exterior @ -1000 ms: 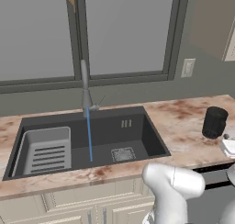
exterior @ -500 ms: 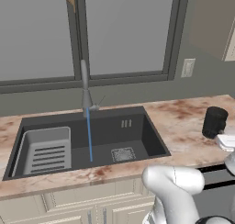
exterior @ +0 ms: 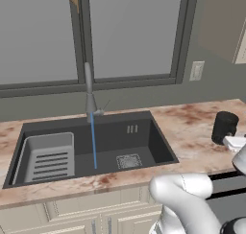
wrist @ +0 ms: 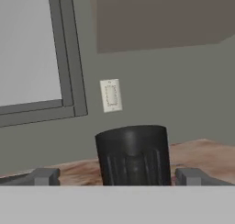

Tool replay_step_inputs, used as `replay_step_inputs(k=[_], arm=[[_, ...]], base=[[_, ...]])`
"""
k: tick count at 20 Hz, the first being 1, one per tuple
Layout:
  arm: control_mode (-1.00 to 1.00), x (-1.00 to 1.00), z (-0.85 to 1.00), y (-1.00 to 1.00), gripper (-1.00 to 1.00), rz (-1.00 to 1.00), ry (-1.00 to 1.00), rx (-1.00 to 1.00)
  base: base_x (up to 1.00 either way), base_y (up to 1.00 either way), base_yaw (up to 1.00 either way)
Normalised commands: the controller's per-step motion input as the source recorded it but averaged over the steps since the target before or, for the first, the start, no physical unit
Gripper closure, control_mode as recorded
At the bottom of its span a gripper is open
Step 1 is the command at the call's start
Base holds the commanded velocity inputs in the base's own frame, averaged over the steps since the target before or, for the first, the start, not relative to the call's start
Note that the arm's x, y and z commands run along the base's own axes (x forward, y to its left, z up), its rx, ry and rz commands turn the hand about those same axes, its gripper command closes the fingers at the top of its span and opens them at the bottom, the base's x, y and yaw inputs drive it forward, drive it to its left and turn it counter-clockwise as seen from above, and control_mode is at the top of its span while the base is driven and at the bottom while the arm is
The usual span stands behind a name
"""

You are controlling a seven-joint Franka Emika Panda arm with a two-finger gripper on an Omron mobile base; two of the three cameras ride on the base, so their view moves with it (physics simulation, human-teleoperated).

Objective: Turn on the sink faucet and place the jug under the water for a few seconds to fill it up.

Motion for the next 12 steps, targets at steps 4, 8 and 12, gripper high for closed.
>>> replay_step_inputs(k=[4,8,12], arm=[[-1.00,0.23,-0.18,-0.21,-1.00,0.00,0.07,0.00],[-1.00,0.25,-0.19,-0.24,-1.00,0.00,0.06,0.00],[-1.00,0.22,-0.20,-0.20,-1.00,0.00,0.05,0.00]], base=[[0.00,0.00,0.00],[0.00,0.00,0.00],[0.00,0.00,0.00]])
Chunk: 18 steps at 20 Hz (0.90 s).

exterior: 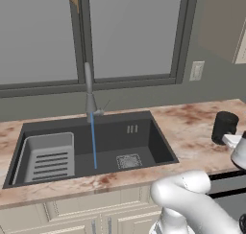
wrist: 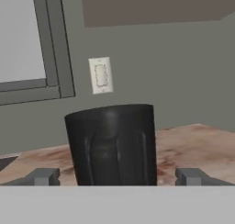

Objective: Turn on the sink faucet and place the jug under the water for a few seconds to fill it up.

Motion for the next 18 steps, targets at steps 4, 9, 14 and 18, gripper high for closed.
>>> replay_step_inputs(k=[4,9,14,18], arm=[[-1.00,0.28,-0.24,-0.05,-1.00,0.00,0.04,0.00],[-1.00,0.28,-0.19,-0.01,-1.00,0.00,0.03,0.00],[-1.00,0.21,-0.07,0.00,-1.00,0.00,0.02,0.00],[-1.00,0.10,0.00,-0.04,-1.00,0.00,0.01,0.00]], base=[[0.00,0.00,0.00],[0.00,0.00,0.00],[0.00,0.00,0.00],[0.00,0.00,0.00]])
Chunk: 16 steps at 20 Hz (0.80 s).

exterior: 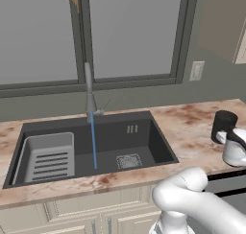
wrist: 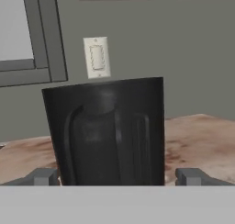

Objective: Turn on the sink faucet and place the jug under the water for a few seconds to fill it up.

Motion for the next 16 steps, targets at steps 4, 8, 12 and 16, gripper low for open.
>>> replay_step_inputs(k=[4,8,12,16], arm=[[-1.00,0.03,-0.01,-0.09,-1.00,0.00,0.00,0.00],[-1.00,0.00,-0.08,-0.06,-1.00,0.00,0.02,0.00],[-1.00,0.00,-0.13,0.00,1.00,0.00,0.03,0.00],[-1.00,0.00,-0.06,0.00,1.00,0.00,0.01,0.00]], base=[[0.00,0.00,0.00],[0.00,0.00,0.00],[0.00,0.00,0.00],[0.00,0.00,0.00]])
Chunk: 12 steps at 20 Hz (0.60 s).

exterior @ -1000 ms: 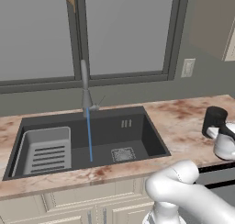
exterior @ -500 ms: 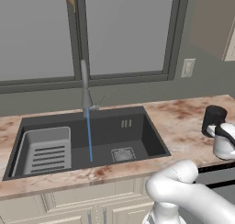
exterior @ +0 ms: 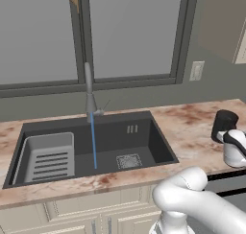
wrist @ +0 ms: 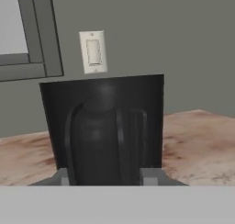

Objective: Turn on the sink faucet and place the jug under the water for a few seconds to fill it up.

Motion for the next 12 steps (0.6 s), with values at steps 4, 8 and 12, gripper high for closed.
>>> replay_step_inputs(k=[4,8,12], arm=[[-1.00,0.01,-0.01,0.00,1.00,0.00,0.00,0.00],[-1.00,0.02,0.00,0.00,1.00,0.01,0.00,0.00],[-1.00,0.00,0.06,0.00,1.00,0.03,0.00,0.00]], base=[[0.00,0.00,0.00],[0.00,0.00,0.00],[0.00,0.00,0.00]])
